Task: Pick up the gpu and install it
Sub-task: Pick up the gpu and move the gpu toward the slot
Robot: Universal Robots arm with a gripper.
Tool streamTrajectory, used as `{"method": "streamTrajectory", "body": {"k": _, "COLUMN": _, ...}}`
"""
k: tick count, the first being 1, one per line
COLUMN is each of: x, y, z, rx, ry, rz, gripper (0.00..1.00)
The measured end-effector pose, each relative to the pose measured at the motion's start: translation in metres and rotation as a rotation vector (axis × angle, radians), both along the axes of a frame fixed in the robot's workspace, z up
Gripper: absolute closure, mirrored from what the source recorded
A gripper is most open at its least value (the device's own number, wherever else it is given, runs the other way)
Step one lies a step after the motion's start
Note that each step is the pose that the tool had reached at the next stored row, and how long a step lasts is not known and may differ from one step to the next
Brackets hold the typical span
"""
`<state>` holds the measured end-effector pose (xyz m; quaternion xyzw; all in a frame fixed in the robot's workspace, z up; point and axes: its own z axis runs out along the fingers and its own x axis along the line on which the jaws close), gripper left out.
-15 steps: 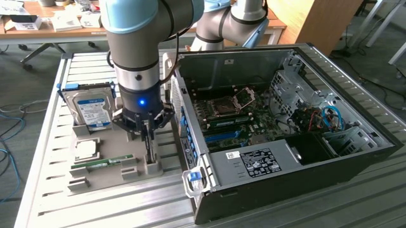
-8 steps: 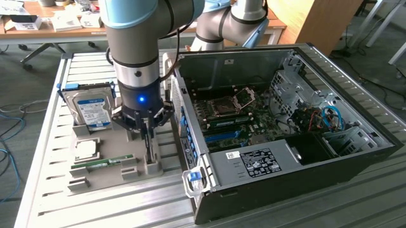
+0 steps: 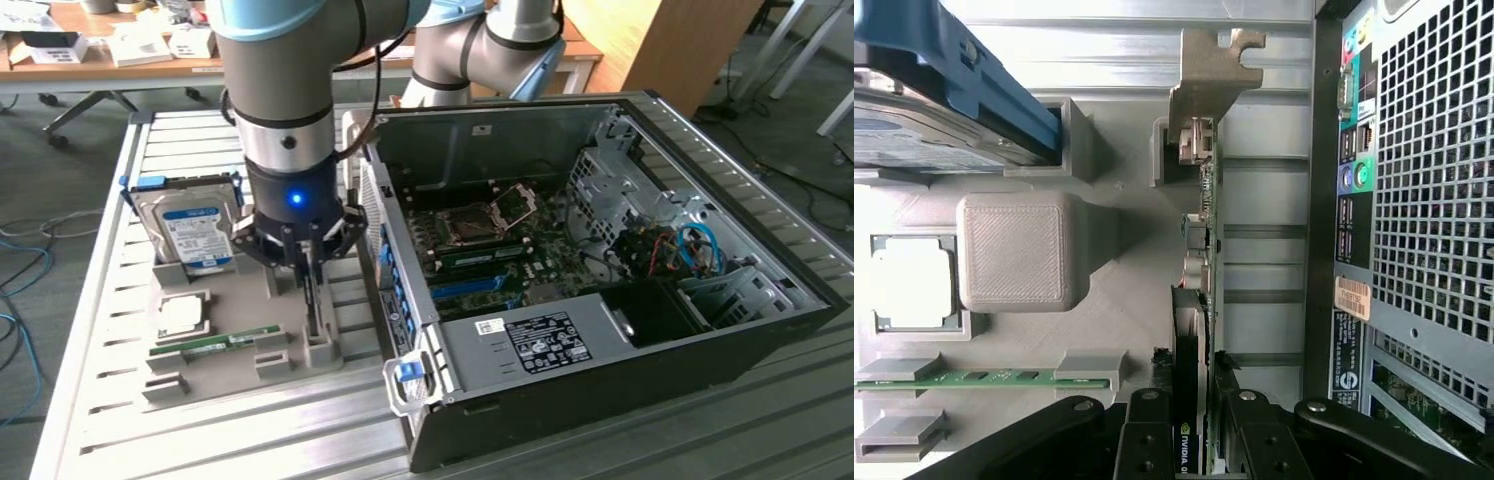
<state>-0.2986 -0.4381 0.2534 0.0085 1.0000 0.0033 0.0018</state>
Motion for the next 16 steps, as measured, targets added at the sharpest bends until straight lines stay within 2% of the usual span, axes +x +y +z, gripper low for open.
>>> {"method": "streamTrajectory", "body": {"k": 16, "x": 0.0, "y": 0.0, "z": 0.0329, "rx": 0.0, "ry": 0.0001, "rz": 0.0, "gripper": 0.74}}
